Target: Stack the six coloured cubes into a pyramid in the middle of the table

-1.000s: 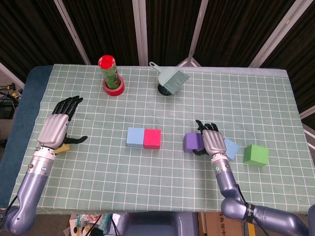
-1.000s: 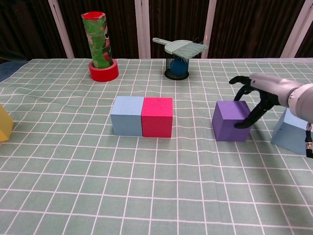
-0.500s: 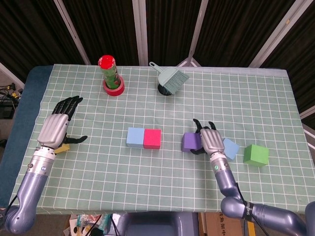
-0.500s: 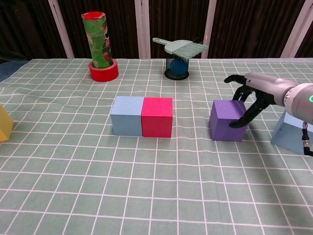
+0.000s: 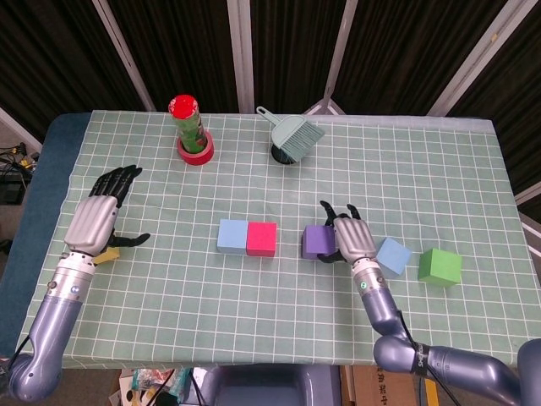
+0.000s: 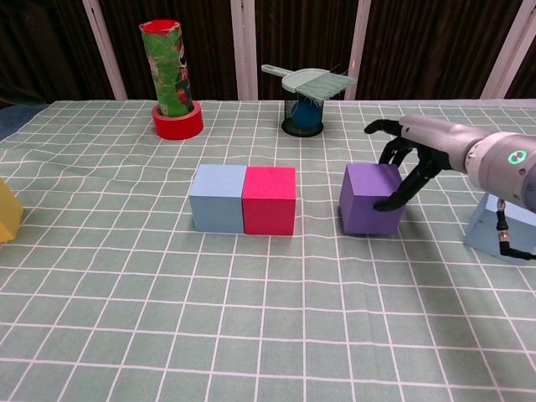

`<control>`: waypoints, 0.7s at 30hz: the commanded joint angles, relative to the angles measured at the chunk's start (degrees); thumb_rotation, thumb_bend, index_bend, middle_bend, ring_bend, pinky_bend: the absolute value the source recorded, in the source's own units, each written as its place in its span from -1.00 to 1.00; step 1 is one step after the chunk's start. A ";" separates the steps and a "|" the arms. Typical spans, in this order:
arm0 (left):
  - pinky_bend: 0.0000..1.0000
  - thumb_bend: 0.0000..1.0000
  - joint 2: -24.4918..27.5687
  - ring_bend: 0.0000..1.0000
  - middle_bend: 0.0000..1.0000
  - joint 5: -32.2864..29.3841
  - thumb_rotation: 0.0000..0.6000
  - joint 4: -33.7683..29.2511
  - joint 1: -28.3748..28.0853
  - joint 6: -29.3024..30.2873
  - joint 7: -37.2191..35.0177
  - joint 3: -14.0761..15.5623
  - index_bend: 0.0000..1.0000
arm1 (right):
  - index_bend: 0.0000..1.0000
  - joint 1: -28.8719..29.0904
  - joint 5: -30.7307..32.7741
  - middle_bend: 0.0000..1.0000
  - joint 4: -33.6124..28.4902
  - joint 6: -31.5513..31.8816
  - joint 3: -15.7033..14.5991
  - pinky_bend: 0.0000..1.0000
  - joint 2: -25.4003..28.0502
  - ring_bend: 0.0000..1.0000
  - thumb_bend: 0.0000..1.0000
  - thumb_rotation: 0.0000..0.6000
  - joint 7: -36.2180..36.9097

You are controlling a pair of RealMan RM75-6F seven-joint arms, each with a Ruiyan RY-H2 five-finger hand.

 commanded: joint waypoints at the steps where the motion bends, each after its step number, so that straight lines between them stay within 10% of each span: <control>1: -1.00 -0.91 0.01 -1.00 -0.92 -0.11 1.00 0.00 -0.01 -0.12 -0.11 -0.04 -1.00 | -1.00 0.68 0.98 -0.12 0.05 0.42 0.02 -1.00 -0.74 -0.42 -0.62 1.00 -0.77; 21: -1.00 -0.91 0.45 -1.00 -0.92 -2.62 1.00 0.62 -0.42 -1.91 -0.04 -0.24 -1.00 | -1.00 5.47 5.64 -0.12 3.65 2.93 0.58 -1.00 -6.73 -0.42 -0.62 1.00 -5.58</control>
